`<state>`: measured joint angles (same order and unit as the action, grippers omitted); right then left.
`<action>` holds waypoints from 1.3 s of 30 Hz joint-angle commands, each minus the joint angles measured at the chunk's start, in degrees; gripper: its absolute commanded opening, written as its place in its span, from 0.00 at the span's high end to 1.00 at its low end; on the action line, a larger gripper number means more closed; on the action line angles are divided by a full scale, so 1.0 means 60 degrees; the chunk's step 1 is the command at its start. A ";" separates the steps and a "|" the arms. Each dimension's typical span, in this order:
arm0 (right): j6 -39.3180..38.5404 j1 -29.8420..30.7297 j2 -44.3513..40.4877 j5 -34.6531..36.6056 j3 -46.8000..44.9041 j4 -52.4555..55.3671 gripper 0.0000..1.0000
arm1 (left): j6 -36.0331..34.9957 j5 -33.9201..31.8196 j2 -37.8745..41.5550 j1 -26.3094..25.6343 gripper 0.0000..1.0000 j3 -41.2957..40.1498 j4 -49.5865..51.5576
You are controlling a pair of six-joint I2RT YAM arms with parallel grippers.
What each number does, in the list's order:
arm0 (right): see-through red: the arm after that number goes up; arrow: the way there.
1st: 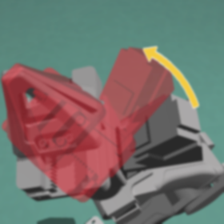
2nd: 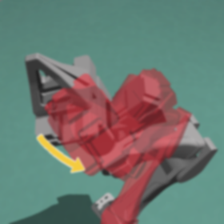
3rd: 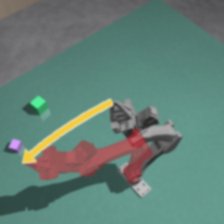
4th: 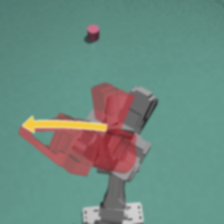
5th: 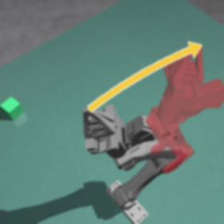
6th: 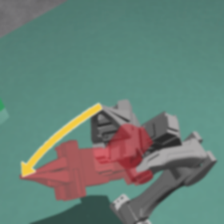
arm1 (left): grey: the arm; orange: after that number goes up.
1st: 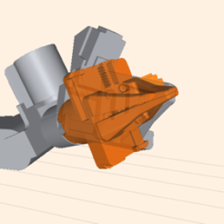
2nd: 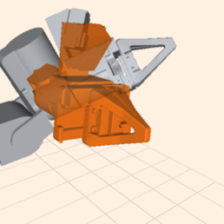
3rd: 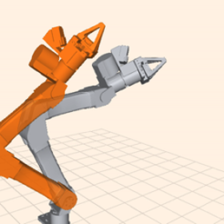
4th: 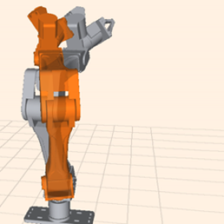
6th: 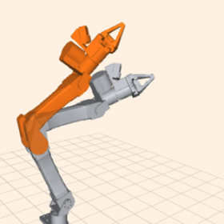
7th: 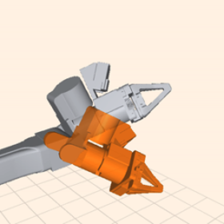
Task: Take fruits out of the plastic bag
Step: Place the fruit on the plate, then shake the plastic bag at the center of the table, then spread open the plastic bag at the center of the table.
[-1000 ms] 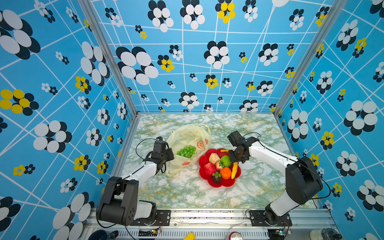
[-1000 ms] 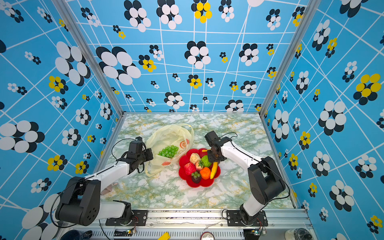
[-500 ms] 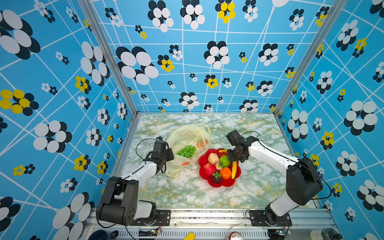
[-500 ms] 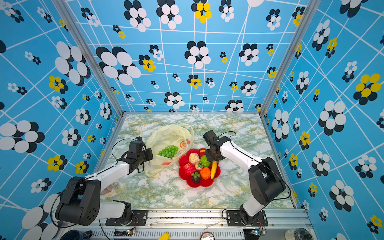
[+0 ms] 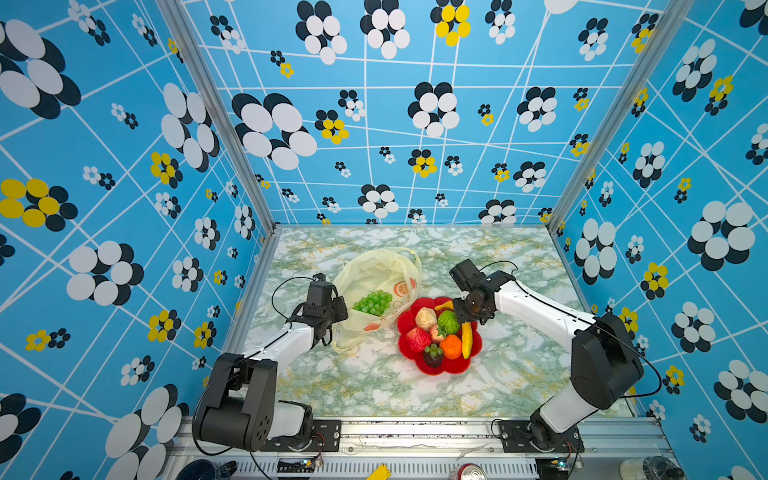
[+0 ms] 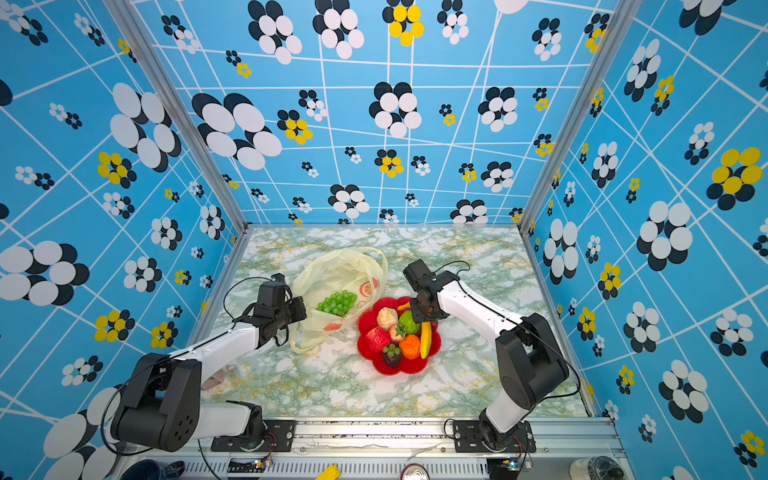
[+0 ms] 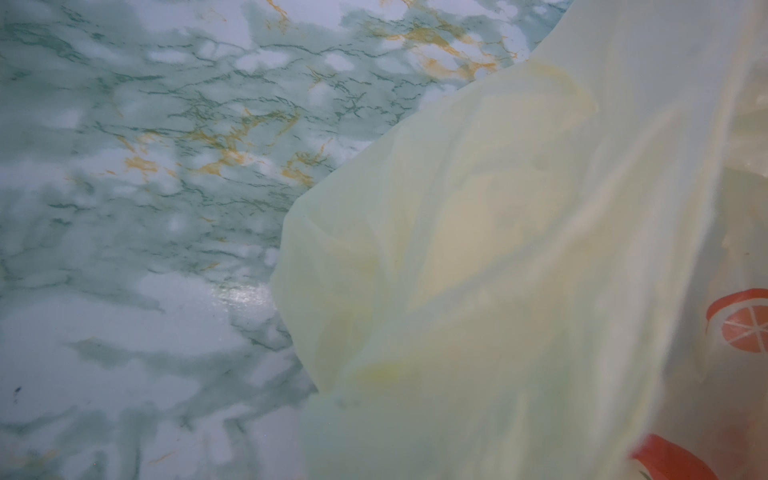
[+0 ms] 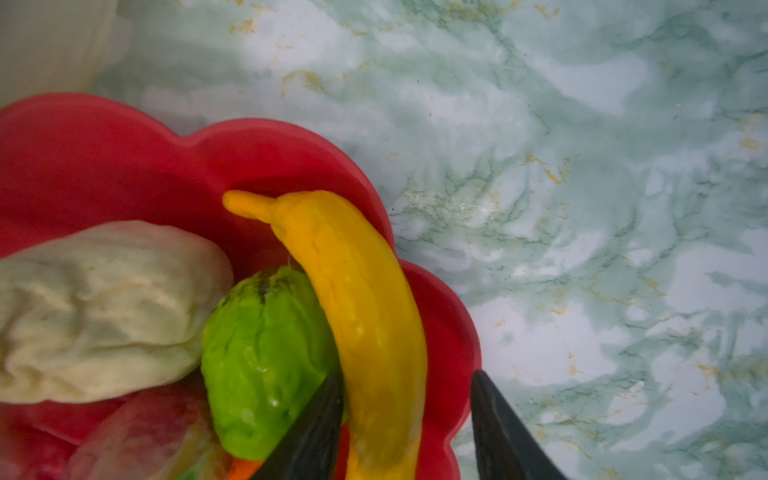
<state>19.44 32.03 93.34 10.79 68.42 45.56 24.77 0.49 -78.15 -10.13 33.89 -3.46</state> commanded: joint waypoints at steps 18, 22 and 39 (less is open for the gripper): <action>0.0628 0.2151 0.3365 -0.1195 0.6016 -0.0827 0.41 | -0.0313 -0.0839 -0.0409 -0.0557 1.00 0.2630 0.1444; 0.0585 0.2220 0.4690 -0.1101 0.6986 -0.0768 0.42 | 0.0010 -0.0524 -0.0447 -0.0295 0.99 0.1958 0.1651; -0.0012 0.3088 0.6051 -0.0948 0.7027 -0.0916 0.42 | 0.1870 0.2244 -0.1264 0.0149 0.34 0.1163 0.0892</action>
<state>21.08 48.77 127.94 4.36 110.61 39.94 32.77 10.22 -84.82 -9.58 41.30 3.40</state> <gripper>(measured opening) 0.581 0.653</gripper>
